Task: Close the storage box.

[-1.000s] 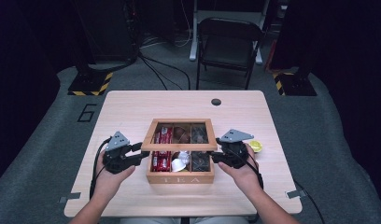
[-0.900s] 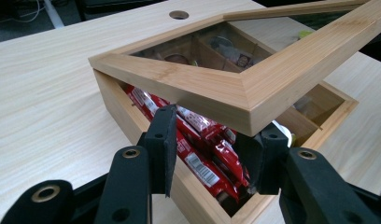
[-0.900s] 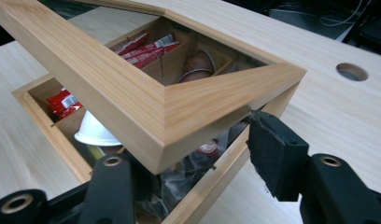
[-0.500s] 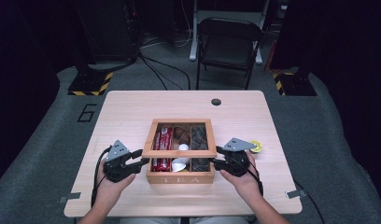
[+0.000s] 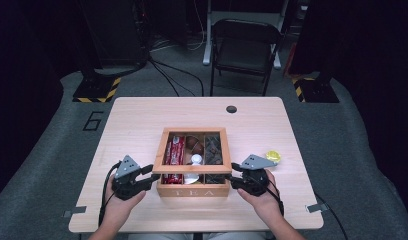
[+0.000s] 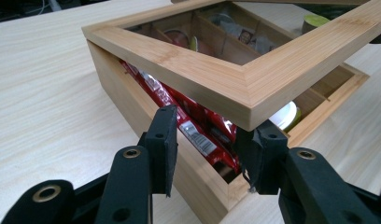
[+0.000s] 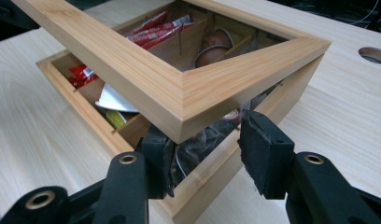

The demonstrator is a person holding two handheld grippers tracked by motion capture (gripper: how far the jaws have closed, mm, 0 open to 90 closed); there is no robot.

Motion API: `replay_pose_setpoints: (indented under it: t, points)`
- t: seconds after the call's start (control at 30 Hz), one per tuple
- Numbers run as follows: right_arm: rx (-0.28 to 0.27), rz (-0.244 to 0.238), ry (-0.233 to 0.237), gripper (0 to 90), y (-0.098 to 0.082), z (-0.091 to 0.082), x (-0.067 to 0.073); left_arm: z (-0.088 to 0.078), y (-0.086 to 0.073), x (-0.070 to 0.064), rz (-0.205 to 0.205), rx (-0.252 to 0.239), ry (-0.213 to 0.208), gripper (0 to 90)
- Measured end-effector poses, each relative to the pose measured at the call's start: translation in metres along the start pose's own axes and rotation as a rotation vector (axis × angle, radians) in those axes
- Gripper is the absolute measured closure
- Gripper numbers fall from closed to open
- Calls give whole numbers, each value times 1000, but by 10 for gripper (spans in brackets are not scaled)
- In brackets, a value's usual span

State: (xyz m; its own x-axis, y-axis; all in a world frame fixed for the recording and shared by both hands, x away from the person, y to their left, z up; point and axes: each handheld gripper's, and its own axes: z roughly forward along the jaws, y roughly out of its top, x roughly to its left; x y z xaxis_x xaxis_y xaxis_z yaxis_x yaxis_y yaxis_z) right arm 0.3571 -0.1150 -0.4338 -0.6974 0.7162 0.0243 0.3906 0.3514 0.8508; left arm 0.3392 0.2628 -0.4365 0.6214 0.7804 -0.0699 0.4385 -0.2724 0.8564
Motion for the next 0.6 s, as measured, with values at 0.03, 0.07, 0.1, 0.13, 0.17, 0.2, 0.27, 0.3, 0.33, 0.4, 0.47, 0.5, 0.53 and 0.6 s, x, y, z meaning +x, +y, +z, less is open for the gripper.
replay_pose_setpoints:
  t: [0.03,0.07,0.1,0.13,0.17,0.2,0.27,0.3,0.33,0.4,0.47,0.5,0.53,0.6]
  points:
    - [3,-1,4,552,-1,0,1,0,-2,0,0,4,-2,592]
    - [9,1,0,551,-2,0,2,1,-4,-1,-1,1,3,592]
    - [11,-6,2,551,-4,1,2,1,-5,-1,-1,6,-1,592]
    - [17,-1,-3,551,-5,1,2,2,-6,-1,-3,4,0,592]
    - [17,-7,2,551,-6,1,2,3,-8,-1,-5,12,-5,592]
    - [25,0,2,549,-8,2,3,4,-9,-1,-5,15,-9,592]
    - [29,5,10,542,-11,3,2,5,-12,-1,-5,23,-15,592]
    - [30,5,6,537,-12,4,2,5,-13,-1,-9,26,-20,591]
    - [28,11,8,534,-14,5,2,6,-14,-1,-10,29,-24,591]
    - [37,17,17,532,-16,6,2,8,-16,-2,-12,25,-21,590]
    - [32,19,24,519,-19,7,1,9,-18,-2,-9,30,-19,590]
    - [36,19,25,518,-20,7,1,9,-18,-1,-6,40,-27,590]
    - [38,18,22,517,-20,7,1,9,-19,-2,-11,42,-27,590]
    - [39,5,20,514,-22,7,2,10,-21,-2,-17,35,-24,589]
